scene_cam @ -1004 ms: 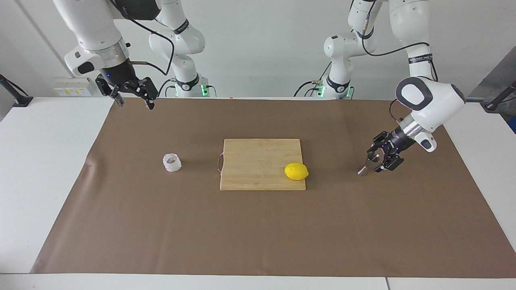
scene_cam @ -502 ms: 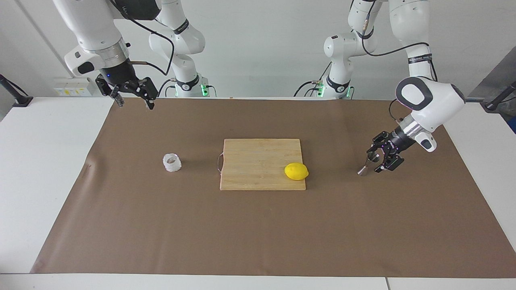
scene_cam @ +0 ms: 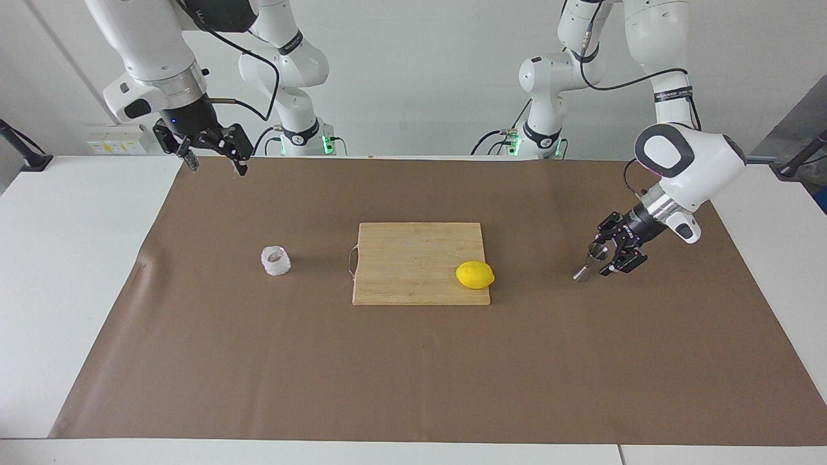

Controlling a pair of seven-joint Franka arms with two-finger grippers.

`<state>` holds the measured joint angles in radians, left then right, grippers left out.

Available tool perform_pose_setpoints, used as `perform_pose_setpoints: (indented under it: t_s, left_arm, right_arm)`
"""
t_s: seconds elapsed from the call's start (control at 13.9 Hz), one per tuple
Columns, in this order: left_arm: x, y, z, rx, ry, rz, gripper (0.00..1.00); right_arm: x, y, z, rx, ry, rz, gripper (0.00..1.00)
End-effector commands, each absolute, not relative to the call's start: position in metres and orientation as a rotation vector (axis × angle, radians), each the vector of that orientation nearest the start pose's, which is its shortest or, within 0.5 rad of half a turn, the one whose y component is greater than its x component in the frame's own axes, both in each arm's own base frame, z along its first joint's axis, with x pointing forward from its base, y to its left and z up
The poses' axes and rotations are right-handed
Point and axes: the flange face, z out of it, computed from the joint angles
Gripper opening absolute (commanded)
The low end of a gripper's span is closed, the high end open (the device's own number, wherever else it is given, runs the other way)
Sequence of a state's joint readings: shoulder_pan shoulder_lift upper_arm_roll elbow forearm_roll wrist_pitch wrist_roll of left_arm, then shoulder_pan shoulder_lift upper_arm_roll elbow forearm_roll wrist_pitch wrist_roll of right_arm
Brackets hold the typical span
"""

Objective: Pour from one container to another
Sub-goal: 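Close the left gripper around the metal cup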

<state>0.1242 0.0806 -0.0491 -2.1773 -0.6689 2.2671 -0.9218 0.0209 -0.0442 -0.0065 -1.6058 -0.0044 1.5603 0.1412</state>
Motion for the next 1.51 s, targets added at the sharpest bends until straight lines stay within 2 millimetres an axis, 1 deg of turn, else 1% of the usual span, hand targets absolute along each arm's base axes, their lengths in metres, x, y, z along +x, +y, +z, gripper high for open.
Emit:
perform_pose_setpoints:
  t_s: [0.0,0.07,0.22,0.36,0.65,0.72,0.93,1.0,1.08,1.22,1.29,1.36,1.43]
  left_arm:
    - [0.544,0.027,0.359,-2.714,-2.384,0.357,0.48]
    - [0.544,0.027,0.359,-2.714,-2.384,0.357,0.34]
    - [0.544,0.027,0.359,-2.714,-2.390,0.360,0.16]
    - [0.544,0.027,0.359,-2.713,-2.391,0.364,0.06]
    - [0.546,0.026,0.363,-2.716,-2.391,0.375,0.04]
    - [0.546,0.026,0.363,-2.717,-2.388,0.381,0.00]
    - [0.550,0.024,0.371,-2.730,-2.382,0.402,0.00]
    - [0.553,0.023,0.378,-2.716,-2.402,0.423,0.00]
    - [0.559,0.019,0.390,-2.688,-2.434,0.464,0.00]
    - [0.574,0.005,0.427,-2.612,-2.507,0.576,0.00]
    - [0.579,0.000,0.436,-2.538,-2.580,0.637,0.00]
    - [0.581,-0.007,0.441,-2.469,-2.675,0.716,0.00]
    - [0.581,-0.021,0.447,-2.446,-2.727,0.800,0.00]
  right_arm:
    - [0.535,0.005,0.632,-3.111,0.181,0.019,1.00]
    - [0.535,0.005,0.632,-3.111,0.181,0.019,1.00]
    - [0.535,0.005,0.632,-3.111,0.181,0.019,1.00]
    - [0.535,0.005,0.632,-3.111,0.181,0.019,1.00]
    - [0.535,0.005,0.632,-3.111,0.181,0.019,1.00]
    - [0.535,0.005,0.632,-3.111,0.181,0.019,1.00]
    - [0.535,0.005,0.632,-3.111,0.181,0.019,1.00]
    - [0.535,0.005,0.632,-3.111,0.181,0.019,1.00]
    - [0.535,0.005,0.632,-3.111,0.181,0.019,1.00]
    - [0.535,0.005,0.632,-3.111,0.181,0.019,1.00]
    - [0.535,0.005,0.632,-3.111,0.181,0.019,1.00]
    - [0.535,0.005,0.632,-3.111,0.181,0.019,1.00]
    - [0.535,0.004,0.632,-3.110,0.183,0.019,1.00]
